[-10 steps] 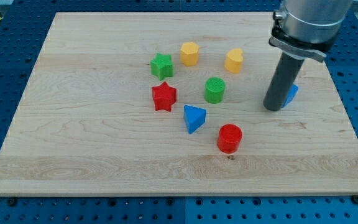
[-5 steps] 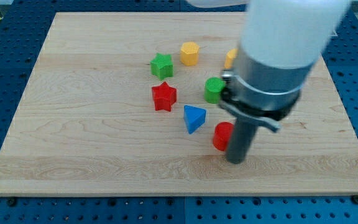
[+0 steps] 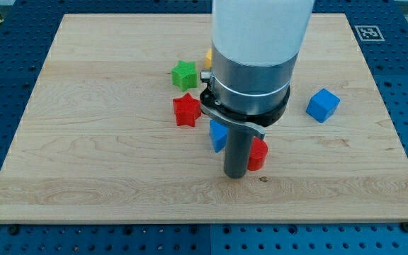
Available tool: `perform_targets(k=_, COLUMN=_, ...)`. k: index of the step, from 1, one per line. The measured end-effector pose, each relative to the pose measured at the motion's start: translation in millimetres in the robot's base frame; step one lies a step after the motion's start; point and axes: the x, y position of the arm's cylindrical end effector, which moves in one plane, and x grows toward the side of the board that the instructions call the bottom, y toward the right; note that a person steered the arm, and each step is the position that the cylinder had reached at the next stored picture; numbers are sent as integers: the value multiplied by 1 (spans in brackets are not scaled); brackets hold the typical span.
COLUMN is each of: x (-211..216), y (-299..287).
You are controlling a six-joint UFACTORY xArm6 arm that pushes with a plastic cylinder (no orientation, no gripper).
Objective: Move red circle towards blue cube
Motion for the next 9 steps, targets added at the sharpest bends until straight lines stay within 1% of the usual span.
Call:
perform_targets(k=2, x=-1, y=0)
perform_targets(k=3, x=-13, y=-7)
perform_targets(k=5, x=-14, y=-3)
perform_targets(k=9, x=-14, y=39)
